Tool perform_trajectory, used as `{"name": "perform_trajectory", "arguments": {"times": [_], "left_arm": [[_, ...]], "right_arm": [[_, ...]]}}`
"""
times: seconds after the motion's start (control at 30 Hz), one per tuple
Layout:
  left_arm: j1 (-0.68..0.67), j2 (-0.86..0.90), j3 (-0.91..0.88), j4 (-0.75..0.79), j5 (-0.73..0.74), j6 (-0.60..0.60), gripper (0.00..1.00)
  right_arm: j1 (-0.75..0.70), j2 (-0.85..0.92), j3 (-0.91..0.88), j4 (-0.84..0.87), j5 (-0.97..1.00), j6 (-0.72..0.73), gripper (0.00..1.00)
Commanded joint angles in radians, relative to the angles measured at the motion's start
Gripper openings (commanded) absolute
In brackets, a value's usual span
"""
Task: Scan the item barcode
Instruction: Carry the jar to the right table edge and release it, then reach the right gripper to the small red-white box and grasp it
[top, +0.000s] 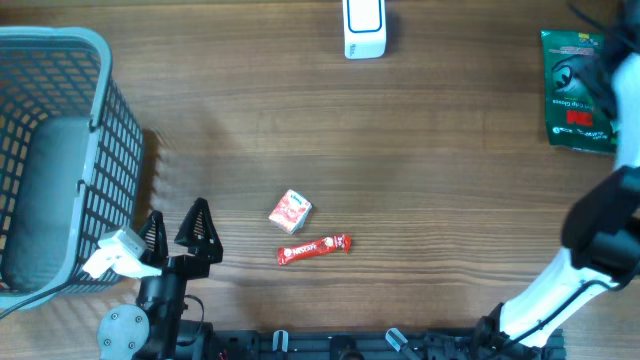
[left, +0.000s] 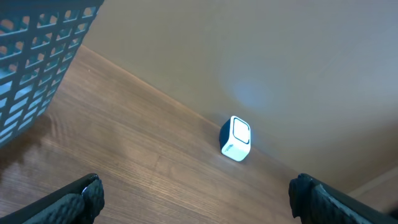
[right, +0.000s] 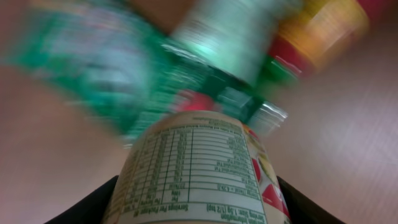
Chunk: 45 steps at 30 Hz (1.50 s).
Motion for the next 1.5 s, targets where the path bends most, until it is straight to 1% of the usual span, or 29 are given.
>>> {"name": "perform_trajectory", "arguments": {"times": [0.0, 0.07, 0.17, 0.27, 0.33, 0.37, 0.4, 0.43, 0.47, 0.53, 0.63, 0.67, 0.7, 0.73, 0.83, 0.9, 0.93, 1.03, 1.07, 1.1, 1.17, 1.23, 1.27, 1.33, 1.4, 1.47], "left_arm": [[-0.005, -0.003, -0.005, 0.002, 0.012, 0.008, 1.0], [-0.005, -0.003, -0.005, 0.002, 0.012, 0.008, 1.0], [-0.005, -0.003, -0.005, 0.002, 0.012, 0.008, 1.0], [-0.005, -0.003, -0.006, 0.002, 0.012, 0.008, 1.0], [-0.005, -0.003, -0.006, 0.002, 0.012, 0.008, 1.0], [-0.005, -0.003, -0.006, 0.002, 0.012, 0.008, 1.0], [-0.005, -0.003, -0.006, 0.002, 0.012, 0.008, 1.0], [-0.005, -0.003, -0.005, 0.002, 0.012, 0.008, 1.0], [-0.005, -0.003, -0.006, 0.002, 0.012, 0.008, 1.0], [-0.005, -0.003, -0.006, 0.002, 0.012, 0.008, 1.0], [-0.005, -0.003, -0.006, 0.002, 0.012, 0.008, 1.0], [-0.005, -0.003, -0.005, 0.002, 0.012, 0.008, 1.0], [-0.005, -0.003, -0.005, 0.002, 0.012, 0.008, 1.0], [-0.005, -0.003, -0.006, 0.002, 0.012, 0.008, 1.0], [-0.005, -0.003, -0.006, 0.002, 0.012, 0.008, 1.0], [-0.005, -0.003, -0.006, 0.002, 0.012, 0.008, 1.0], [-0.005, -0.003, -0.006, 0.002, 0.012, 0.008, 1.0], [-0.005, -0.003, -0.006, 0.002, 0.012, 0.008, 1.0], [-0.005, -0.003, -0.005, 0.002, 0.012, 0.008, 1.0], [-0.005, -0.003, -0.006, 0.002, 0.012, 0.008, 1.0], [-0.005, -0.003, -0.005, 0.002, 0.012, 0.008, 1.0], [-0.005, -0.003, -0.005, 0.002, 0.012, 0.008, 1.0], [-0.005, -0.003, -0.006, 0.002, 0.012, 0.008, 1.0], [-0.005, -0.003, -0.006, 0.002, 0.012, 0.008, 1.0], [-0.005, -0.003, -0.006, 0.002, 0.012, 0.008, 1.0], [-0.005, -0.003, -0.006, 0.002, 0.012, 0.008, 1.0]], "right_arm": [[-0.138, 0.083, -0.082, -0.056, -0.147, 0.135, 0.53], [-0.209, 0.112, -0.13, -0.055, -0.212, 0.136, 0.53], [-0.295, 0.15, -0.195, 0.003, -0.26, 0.135, 0.54], [-0.334, 0.171, -0.209, 0.105, -0.261, 0.082, 0.68], [-0.351, 0.17, -0.187, 0.157, -0.26, 0.036, 0.8], [-0.359, 0.17, -0.146, 0.173, -0.26, -0.005, 0.91], [-0.36, 0.17, -0.109, 0.159, -0.261, -0.025, 0.99], [-0.361, 0.17, -0.065, 0.132, -0.262, -0.03, 1.0], [-0.356, 0.166, 0.029, 0.074, -0.296, -0.054, 1.0], [-0.345, 0.152, 0.124, -0.012, -0.364, -0.047, 1.0], [-0.319, 0.106, 0.249, -0.161, -0.441, 0.035, 1.0], [-0.29, 0.06, 0.295, -0.225, -0.454, 0.083, 1.0], [-0.271, 0.027, 0.303, -0.252, -0.454, 0.108, 1.0], [-0.244, -0.021, 0.303, -0.277, -0.454, 0.138, 1.0], [-0.137, -0.14, 0.303, -0.338, -0.454, 0.132, 1.0], [-0.024, -0.206, 0.303, -0.397, -0.454, 0.121, 1.0], [0.047, -0.229, 0.303, -0.425, -0.455, 0.089, 1.0], [0.232, -0.243, 0.301, -0.499, -0.502, -0.027, 0.99], [0.297, -0.241, 0.288, -0.517, -0.521, -0.047, 0.98], [0.398, -0.241, 0.243, -0.521, -0.558, -0.051, 0.94], [0.519, -0.241, 0.166, -0.499, -0.6, -0.051, 0.93], [0.658, -0.241, 0.042, -0.445, -0.628, -0.047, 0.93], [0.737, -0.241, -0.045, -0.394, -0.653, -0.015, 0.93], [0.851, -0.241, -0.206, -0.254, -0.735, 0.064, 0.89], [0.925, -0.241, -0.327, -0.116, -0.815, 0.146, 0.84], [1.001, -0.241, -0.467, 0.066, -0.858, 0.264, 0.78]]}}
